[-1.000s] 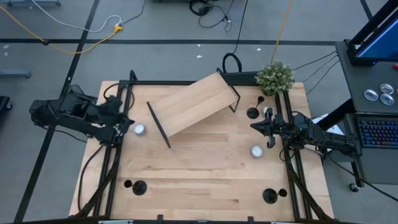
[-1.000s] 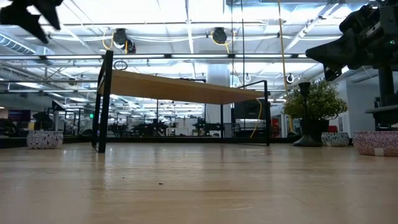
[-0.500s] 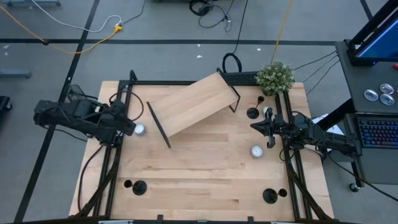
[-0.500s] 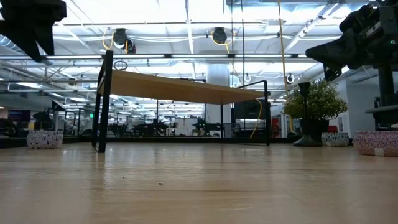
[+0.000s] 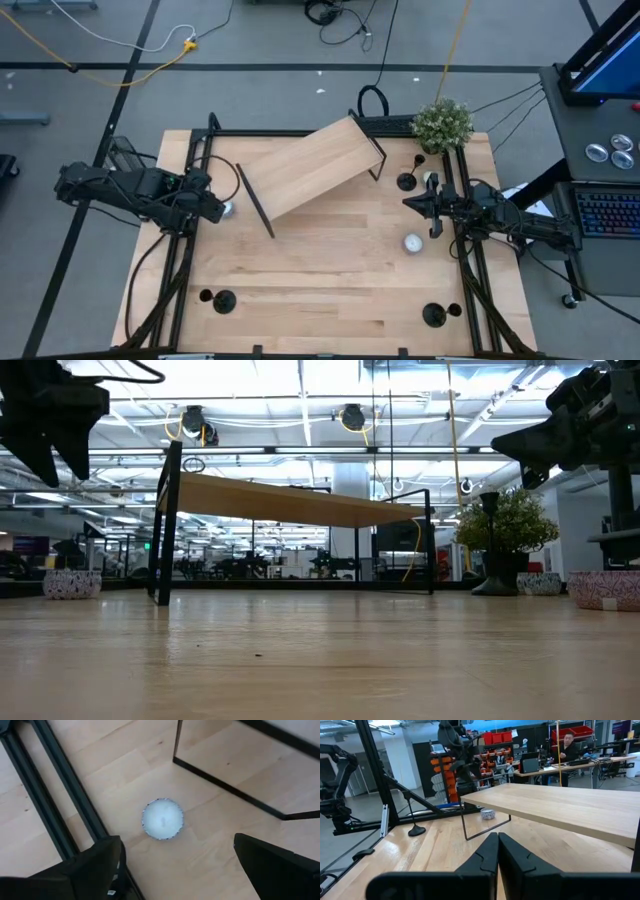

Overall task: Pick & Place candle stick holders
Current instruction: Put the red scented candle on the shelf

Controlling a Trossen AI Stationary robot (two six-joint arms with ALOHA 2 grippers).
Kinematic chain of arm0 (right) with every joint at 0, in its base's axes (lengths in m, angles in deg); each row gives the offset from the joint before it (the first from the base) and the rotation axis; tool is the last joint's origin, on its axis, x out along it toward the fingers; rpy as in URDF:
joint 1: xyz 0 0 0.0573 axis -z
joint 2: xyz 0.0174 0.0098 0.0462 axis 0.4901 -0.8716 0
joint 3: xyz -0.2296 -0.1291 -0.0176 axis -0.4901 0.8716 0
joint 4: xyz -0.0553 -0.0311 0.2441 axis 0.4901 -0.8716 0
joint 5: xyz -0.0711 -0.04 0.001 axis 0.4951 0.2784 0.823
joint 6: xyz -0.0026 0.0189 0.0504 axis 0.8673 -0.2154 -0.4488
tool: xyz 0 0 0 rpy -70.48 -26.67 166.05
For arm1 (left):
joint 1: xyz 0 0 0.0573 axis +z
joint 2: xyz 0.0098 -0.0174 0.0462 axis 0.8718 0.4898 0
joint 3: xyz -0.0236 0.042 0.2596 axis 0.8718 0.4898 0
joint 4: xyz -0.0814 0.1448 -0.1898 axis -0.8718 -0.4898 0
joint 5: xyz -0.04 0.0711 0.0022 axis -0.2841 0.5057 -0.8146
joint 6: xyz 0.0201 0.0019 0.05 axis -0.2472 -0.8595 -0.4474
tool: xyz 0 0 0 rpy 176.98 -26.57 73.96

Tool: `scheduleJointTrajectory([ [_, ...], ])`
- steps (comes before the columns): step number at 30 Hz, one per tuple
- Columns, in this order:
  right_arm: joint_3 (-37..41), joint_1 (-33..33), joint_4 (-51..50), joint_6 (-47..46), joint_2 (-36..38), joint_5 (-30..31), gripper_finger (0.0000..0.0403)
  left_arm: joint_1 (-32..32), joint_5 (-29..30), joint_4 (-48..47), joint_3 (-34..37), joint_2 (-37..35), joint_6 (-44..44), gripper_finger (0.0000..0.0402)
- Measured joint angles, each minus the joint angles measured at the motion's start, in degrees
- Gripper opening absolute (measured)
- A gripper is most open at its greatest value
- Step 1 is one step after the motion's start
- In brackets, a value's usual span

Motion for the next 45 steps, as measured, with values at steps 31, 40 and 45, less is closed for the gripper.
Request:
scheduleJointTrajectory([
  [31,0.0,0.0,-0.02,-0.02,0.02,0.0,0.0004,0.0,3.57,1.54,1.09,0.42,-0.02,0.038],
  [40,-0.01,0.01,-0.02,0.0,0.0,-0.01,0.0004,4.05,5.48,0.26,1.07,5.84,1.36,0.0337],
  [45,-0.01,0.0,-0.02,0.0,0.0,-0.02,0.0004,7.38,3.31,0.26,1.07,10.62,-2.83,0.0315],
])
